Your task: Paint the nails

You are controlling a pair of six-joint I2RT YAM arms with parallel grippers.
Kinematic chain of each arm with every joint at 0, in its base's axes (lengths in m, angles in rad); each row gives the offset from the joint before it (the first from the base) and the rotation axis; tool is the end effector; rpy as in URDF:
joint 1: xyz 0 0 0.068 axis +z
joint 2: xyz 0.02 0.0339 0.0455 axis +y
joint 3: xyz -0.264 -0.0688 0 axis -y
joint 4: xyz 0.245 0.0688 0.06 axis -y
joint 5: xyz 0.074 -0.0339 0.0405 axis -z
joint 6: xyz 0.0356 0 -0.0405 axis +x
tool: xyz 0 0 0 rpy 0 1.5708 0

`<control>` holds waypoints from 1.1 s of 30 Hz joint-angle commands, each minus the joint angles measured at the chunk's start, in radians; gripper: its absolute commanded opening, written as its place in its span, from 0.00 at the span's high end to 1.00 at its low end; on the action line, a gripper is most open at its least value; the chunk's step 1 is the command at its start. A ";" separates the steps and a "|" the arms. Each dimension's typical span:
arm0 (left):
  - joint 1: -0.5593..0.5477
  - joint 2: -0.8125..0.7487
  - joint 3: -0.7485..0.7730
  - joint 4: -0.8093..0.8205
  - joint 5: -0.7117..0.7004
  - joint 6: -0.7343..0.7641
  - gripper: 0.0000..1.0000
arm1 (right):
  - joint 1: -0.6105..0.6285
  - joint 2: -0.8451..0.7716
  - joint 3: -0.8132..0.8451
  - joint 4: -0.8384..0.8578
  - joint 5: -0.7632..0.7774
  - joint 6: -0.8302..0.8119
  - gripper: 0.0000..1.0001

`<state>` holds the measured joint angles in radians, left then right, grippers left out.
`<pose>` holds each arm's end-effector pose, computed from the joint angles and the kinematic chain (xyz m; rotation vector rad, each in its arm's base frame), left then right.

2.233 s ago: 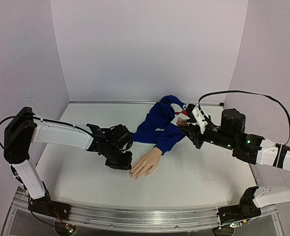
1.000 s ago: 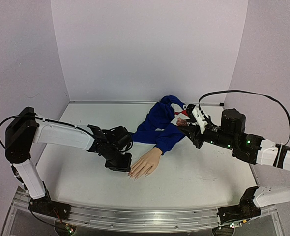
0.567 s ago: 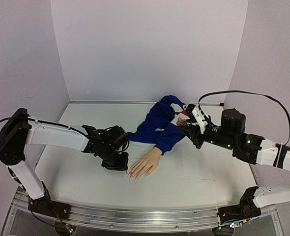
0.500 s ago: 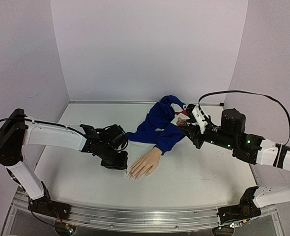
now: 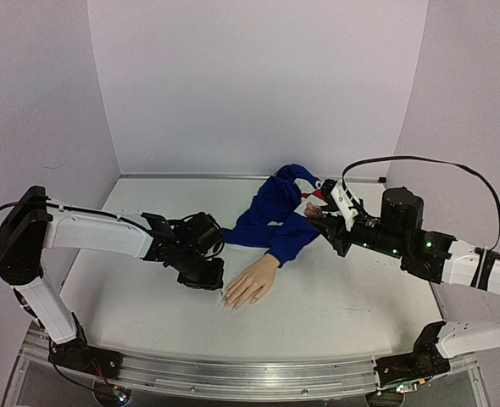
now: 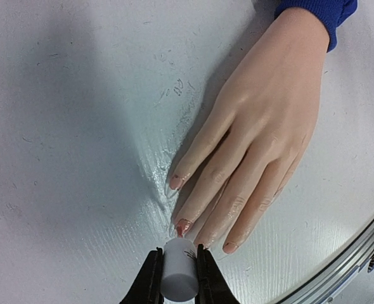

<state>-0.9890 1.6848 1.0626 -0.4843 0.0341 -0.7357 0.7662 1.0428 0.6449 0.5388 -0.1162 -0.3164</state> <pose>0.1821 -0.2790 0.1838 0.3669 2.7919 -0.5368 0.1732 0.1724 0.3173 -0.8264 1.1870 0.4525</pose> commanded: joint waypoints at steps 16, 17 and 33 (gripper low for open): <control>-0.004 0.036 0.056 0.041 0.050 0.030 1.00 | -0.005 -0.009 0.013 0.066 -0.011 0.014 1.00; -0.004 0.037 0.056 0.041 0.050 0.030 1.00 | -0.005 -0.009 0.013 0.066 -0.010 0.014 1.00; -0.002 0.050 0.059 0.029 0.038 0.023 1.00 | -0.005 -0.012 0.012 0.067 -0.009 0.014 1.00</control>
<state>-0.9894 1.7241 1.0790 -0.4660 0.0776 -0.7219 0.7662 1.0428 0.6449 0.5388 -0.1162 -0.3164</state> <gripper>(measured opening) 0.151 0.217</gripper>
